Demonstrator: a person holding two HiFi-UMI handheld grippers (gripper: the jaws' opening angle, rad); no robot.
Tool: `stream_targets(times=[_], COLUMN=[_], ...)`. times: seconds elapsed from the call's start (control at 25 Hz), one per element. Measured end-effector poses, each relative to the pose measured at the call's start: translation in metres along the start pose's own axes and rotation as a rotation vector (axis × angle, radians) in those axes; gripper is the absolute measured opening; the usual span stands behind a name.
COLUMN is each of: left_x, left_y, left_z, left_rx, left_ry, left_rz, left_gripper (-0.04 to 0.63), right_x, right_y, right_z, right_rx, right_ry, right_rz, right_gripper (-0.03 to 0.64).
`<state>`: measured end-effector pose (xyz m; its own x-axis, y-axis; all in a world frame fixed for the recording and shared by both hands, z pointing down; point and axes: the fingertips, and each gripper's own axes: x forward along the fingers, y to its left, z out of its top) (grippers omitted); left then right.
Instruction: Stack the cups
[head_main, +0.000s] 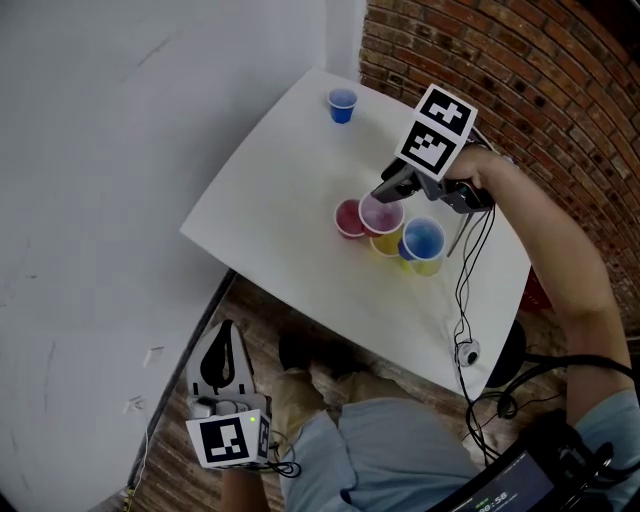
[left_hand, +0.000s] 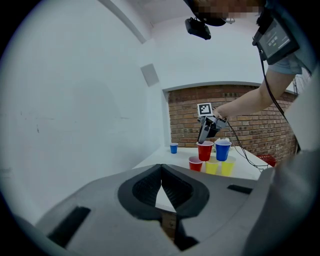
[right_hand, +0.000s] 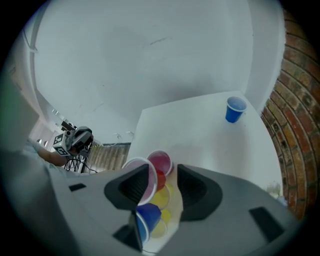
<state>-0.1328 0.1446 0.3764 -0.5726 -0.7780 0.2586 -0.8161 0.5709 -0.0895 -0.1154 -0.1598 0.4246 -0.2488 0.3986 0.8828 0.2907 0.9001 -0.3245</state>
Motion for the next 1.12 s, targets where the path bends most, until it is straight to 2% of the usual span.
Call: stream_targets(times=[0.52, 0.76, 1.0, 1.12], left_x=[0.009, 0.019, 0.041, 0.054], left_y=[0.007, 0.002, -0.01, -0.009], left_z=[0.011, 0.018, 0.037, 0.043], left_rx=[0.013, 0.013, 0.027, 0.031], left_ry=[-0.011, -0.016, -0.038, -0.05], left_rz=[-0.007, -0.007, -0.022, -0.028], left_gripper=[0.009, 0.009, 0.009, 0.009], right_x=[-0.03, -0.056, -0.097, -0.116], right_y=[-0.014, -0.034, -0.077, -0.103], right_z=[0.011, -0.002, -0.019, -0.015], right_rx=[0.059, 0.093, 0.153, 0.189], right_ry=[-0.18, -0.246, -0.333, -0.386], right_rz=[-0.026, -0.063, -0.184, -0.263], right_gripper=[0.187, 0.186, 0.175, 0.149])
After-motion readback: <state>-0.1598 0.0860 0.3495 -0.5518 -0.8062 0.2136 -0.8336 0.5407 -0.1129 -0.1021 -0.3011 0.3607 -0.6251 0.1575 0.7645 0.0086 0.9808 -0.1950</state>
